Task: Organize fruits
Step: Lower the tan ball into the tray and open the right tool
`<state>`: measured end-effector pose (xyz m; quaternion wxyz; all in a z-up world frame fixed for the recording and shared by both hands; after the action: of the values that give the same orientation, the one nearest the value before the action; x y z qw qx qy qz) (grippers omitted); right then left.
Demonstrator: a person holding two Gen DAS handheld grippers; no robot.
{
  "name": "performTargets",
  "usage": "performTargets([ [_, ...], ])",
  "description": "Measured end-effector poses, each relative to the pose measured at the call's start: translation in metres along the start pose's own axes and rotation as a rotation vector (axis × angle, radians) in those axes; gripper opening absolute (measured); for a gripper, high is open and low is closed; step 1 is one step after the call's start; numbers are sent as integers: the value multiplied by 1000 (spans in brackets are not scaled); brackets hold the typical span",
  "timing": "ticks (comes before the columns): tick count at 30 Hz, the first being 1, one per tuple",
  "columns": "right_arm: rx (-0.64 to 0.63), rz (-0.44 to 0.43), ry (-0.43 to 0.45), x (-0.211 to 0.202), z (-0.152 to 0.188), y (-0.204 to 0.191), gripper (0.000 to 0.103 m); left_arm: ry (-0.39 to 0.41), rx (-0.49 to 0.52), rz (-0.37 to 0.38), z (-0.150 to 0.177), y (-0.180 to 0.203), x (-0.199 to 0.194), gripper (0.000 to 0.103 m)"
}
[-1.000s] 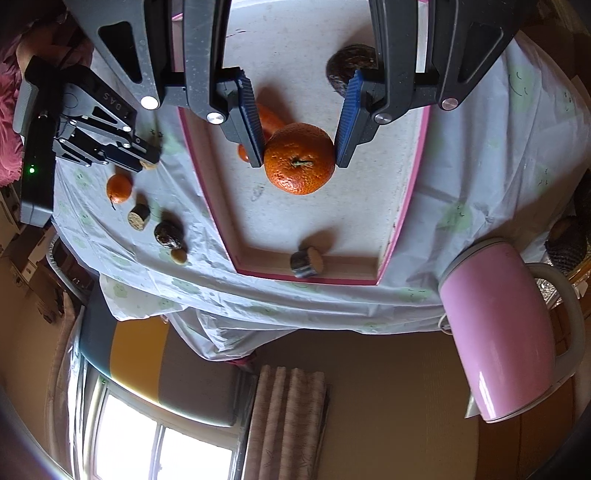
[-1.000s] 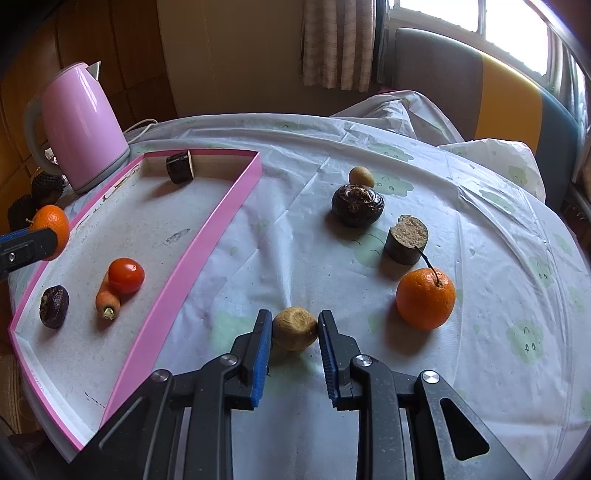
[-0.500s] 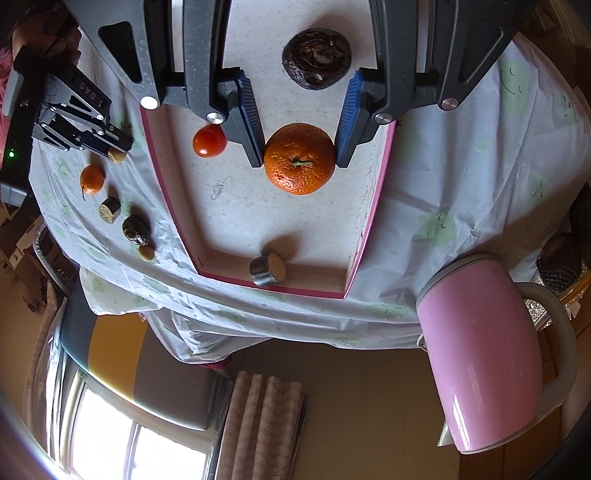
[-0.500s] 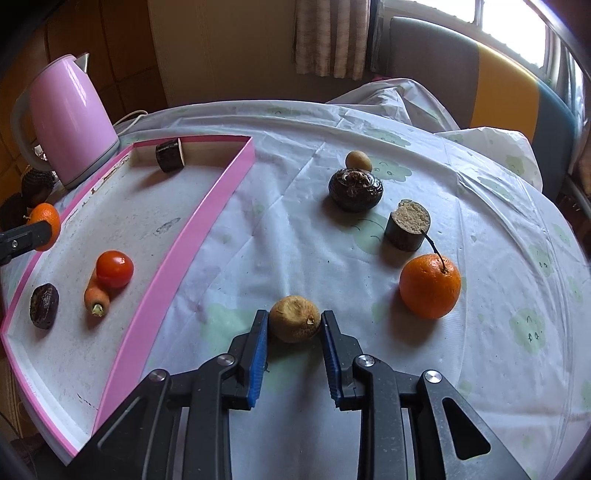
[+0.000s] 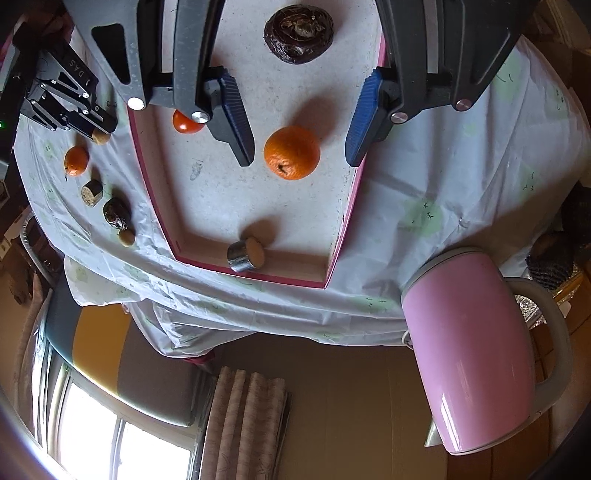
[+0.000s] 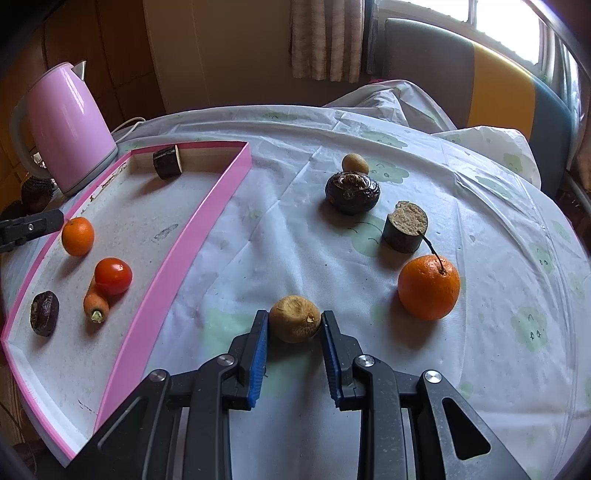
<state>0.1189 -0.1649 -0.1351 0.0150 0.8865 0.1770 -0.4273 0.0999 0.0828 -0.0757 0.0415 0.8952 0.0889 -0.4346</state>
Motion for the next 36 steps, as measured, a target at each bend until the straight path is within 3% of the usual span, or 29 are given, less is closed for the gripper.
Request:
performTargets([
  [20,51,-29,42,-13,-6,-4,28,12,36,39,22,12,-23,52],
  [28,-5,-116,99,-29,-34,-41,28,15,42,45,26,12,-27,52],
  [36,-72,-188,85,-19,-60,-85,28,21,31,46,27,7,-30,52],
])
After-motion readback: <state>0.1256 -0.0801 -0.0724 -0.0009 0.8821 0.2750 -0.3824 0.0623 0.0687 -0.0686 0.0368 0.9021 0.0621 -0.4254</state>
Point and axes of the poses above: each gripper's, at about its wrist camera, not at the fingertips, and x roughly the way its jaws point, y to its right, z to its underside, the point moved 5 cm from there along x, roughly the way its jaws point, and after that the axes turned 6 degrees about -z, right-handed, at the moved point
